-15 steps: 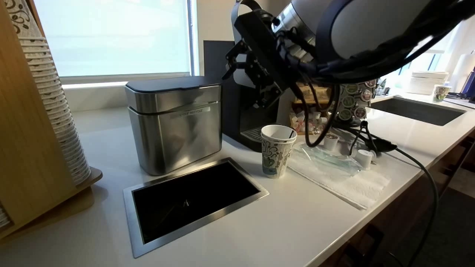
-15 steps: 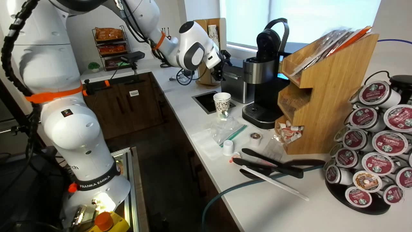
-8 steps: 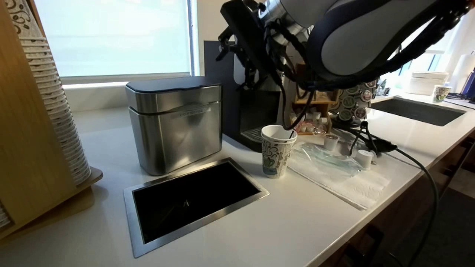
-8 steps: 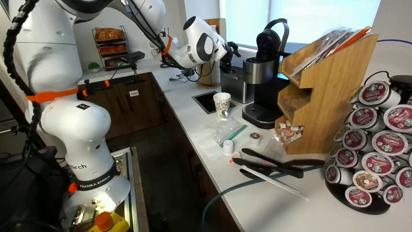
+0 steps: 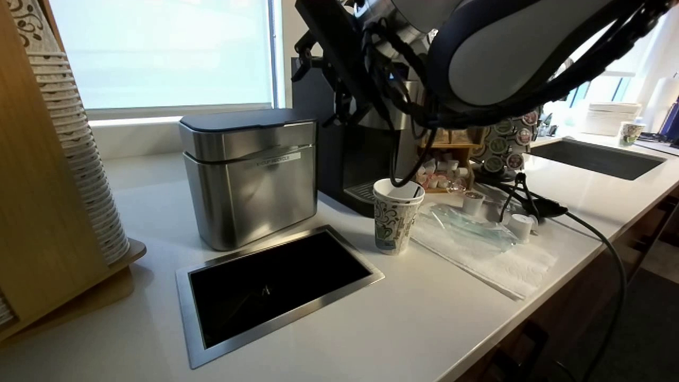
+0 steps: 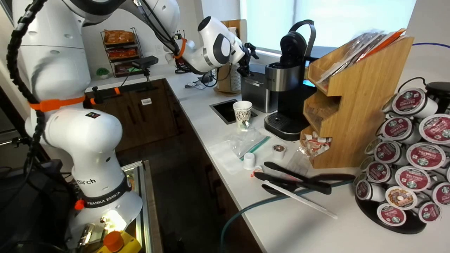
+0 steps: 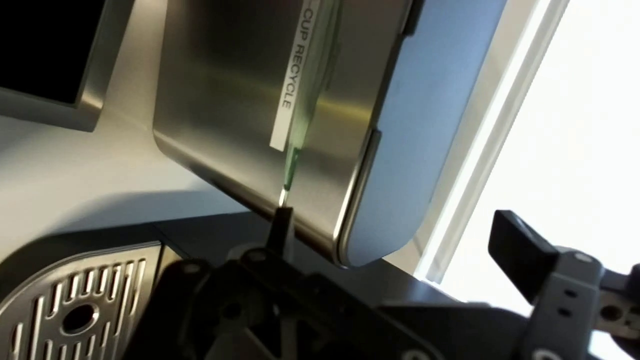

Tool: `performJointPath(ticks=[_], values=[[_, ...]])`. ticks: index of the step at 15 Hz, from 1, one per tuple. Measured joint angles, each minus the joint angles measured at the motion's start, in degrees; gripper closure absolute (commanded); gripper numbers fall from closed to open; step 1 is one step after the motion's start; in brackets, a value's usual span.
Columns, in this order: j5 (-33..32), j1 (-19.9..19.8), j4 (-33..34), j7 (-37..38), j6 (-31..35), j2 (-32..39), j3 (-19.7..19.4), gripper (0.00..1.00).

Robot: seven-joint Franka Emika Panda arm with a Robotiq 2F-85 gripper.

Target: Open the lid of the silver bin

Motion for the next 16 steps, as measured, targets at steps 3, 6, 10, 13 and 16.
performJointPath(ticks=[3,6,10,13,16], values=[[0.8,0.7,3.7,0.4,0.1,2.3,1.2,0.00],[2.8,0.8,6.2,0.8,0.1,4.4,3.4,0.00],[5.6,1.2,7.4,2.1,0.1,5.9,4.2,0.00],[7.1,2.0,8.4,3.9,0.1,7.2,2.9,0.00],[8.7,1.7,10.2,4.2,0.1,9.2,3.4,0.00]])
